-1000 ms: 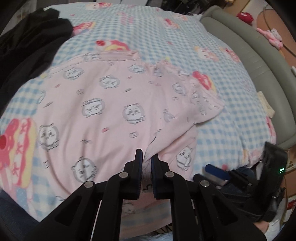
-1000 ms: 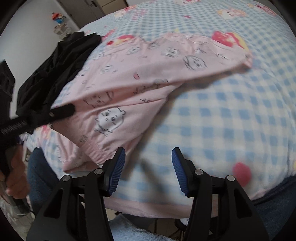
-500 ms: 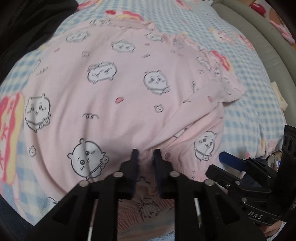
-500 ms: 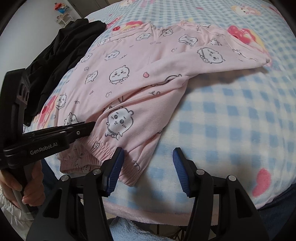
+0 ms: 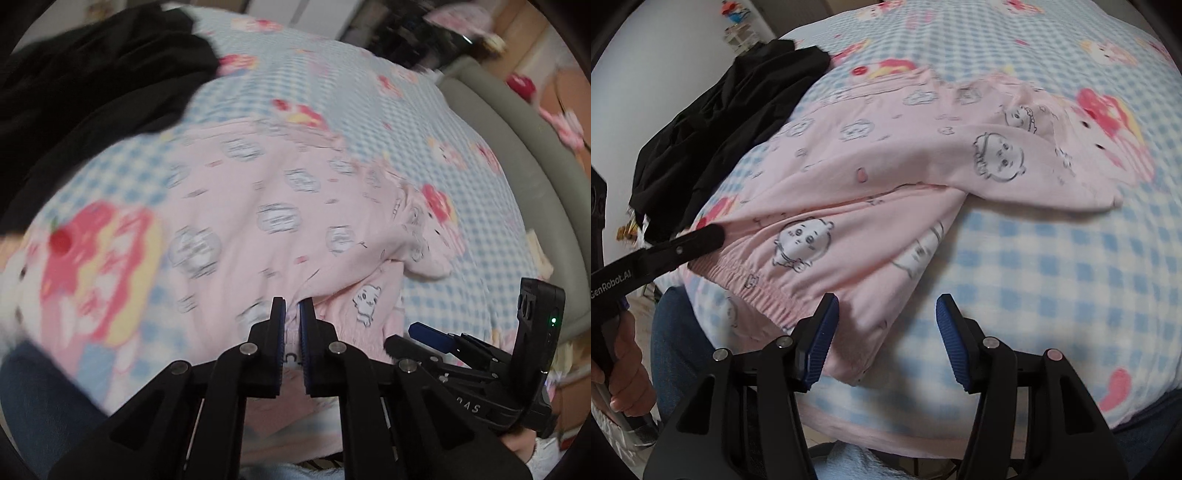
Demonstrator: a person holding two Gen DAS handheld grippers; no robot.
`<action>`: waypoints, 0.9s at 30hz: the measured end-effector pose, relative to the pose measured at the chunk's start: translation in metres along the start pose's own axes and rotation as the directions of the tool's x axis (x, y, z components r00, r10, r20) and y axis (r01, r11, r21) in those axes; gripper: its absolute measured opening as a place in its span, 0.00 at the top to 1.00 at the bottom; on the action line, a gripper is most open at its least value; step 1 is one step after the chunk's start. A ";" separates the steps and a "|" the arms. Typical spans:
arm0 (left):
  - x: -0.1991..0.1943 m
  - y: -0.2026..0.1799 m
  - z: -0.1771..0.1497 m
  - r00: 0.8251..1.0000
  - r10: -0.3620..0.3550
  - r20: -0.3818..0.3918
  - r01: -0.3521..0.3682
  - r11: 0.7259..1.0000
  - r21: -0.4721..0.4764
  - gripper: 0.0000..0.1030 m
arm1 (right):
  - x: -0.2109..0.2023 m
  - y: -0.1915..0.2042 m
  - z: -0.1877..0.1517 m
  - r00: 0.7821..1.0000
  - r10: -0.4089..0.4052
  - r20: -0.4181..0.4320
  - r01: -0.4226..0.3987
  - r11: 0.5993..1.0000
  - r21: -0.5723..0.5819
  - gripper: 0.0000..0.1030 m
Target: Fold clothes
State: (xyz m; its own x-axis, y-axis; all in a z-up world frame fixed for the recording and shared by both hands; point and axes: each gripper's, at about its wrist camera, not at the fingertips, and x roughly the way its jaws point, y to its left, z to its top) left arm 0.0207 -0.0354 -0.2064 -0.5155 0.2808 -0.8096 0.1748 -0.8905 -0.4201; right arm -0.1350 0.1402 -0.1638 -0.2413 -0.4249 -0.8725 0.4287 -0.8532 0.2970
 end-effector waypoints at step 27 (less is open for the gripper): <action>0.052 0.026 -0.046 0.972 0.062 -0.227 -0.066 0.998 -0.007 0.87 | 0.043 0.013 -0.014 0.994 -0.060 -0.092 0.050 0.993 -0.108 0.35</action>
State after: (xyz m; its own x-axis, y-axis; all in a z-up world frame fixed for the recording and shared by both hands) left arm 0.0373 -0.0271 -0.2783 -0.2995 0.2987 -0.9061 0.2145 -0.9043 -0.3690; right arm -0.1274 0.1155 -0.2030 -0.1854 -0.3436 -0.9206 0.5078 -0.8356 0.2096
